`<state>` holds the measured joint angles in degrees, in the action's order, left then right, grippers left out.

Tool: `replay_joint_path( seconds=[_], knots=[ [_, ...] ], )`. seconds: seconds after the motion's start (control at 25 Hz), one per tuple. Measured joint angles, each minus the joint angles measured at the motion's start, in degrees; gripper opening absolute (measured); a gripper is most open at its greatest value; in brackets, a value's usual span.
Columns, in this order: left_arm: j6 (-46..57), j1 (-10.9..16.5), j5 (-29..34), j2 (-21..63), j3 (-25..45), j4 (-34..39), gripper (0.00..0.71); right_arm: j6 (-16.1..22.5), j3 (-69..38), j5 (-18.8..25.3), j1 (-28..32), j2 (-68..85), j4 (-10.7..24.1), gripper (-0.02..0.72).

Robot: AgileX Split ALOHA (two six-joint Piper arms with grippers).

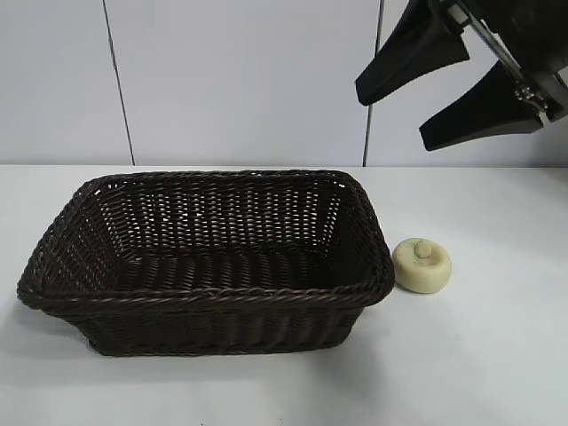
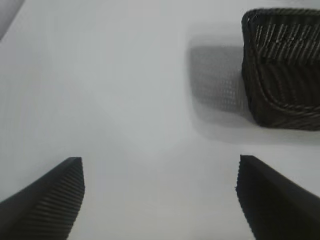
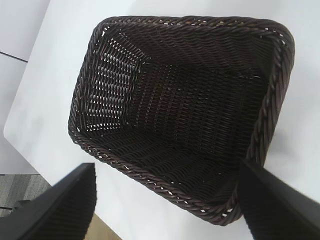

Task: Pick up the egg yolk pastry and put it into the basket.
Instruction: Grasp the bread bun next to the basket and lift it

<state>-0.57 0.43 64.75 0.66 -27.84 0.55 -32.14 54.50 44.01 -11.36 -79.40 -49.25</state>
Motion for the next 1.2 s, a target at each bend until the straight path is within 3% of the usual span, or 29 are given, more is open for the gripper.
replay_joint_path(
  seconds=[0.56, 0.64, 1.04, 1.2],
  knots=[
    [0.05, 0.00, 0.00, 0.00, 0.00, 0.00, 0.604, 0.00, 0.25, 0.07, 0.00, 0.00, 0.52, 0.560],
    [0.05, 0.00, 0.00, 0.00, 0.00, 0.00, 0.604, 1.67, 0.31, 0.44, 0.00, 0.00, 2.90, 0.560],
    [0.05, 0.00, 0.00, 0.00, 0.00, 0.00, 0.604, 19.67, 4.07, -0.05, 0.00, -0.11, 25.14, 0.560],
    [0.05, 0.00, 0.00, 0.00, 0.00, 0.00, 0.604, 23.50, 6.91, 1.47, 0.00, -0.11, 30.81, 0.560]
  ],
)
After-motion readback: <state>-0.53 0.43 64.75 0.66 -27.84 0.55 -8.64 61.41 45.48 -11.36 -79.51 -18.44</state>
